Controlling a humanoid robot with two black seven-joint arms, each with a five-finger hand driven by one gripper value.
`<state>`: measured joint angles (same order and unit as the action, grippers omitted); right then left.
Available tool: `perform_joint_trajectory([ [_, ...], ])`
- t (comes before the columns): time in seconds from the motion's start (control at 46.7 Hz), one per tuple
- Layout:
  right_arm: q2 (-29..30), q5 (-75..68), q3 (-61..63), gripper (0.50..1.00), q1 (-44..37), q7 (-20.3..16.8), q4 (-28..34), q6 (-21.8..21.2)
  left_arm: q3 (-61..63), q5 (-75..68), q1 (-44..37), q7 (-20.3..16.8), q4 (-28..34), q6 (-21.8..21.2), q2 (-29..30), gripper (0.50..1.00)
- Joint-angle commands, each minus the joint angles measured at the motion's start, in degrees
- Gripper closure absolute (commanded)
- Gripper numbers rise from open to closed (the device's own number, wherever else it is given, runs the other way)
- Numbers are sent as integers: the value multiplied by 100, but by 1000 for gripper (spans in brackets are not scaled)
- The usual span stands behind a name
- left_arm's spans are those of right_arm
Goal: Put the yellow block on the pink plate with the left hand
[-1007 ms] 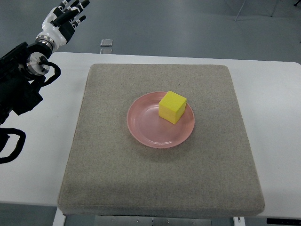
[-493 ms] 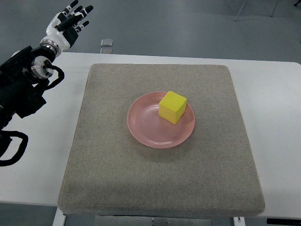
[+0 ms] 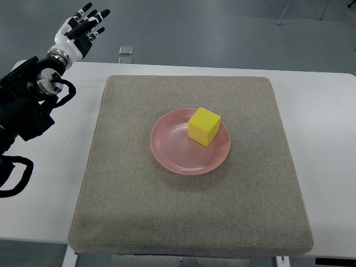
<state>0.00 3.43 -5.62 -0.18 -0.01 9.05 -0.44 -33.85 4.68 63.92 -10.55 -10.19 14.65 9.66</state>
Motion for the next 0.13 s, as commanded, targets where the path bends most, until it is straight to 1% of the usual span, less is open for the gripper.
perform_joint_trajectory([
  [0.0,0,0,0,576,0,1,0,0,-25,-2,-90,0,0,2,1,508],
  [0.107,0,0,9,576,0,-7,0,0,27,-2,-161,0,-27,2,1,508],
])
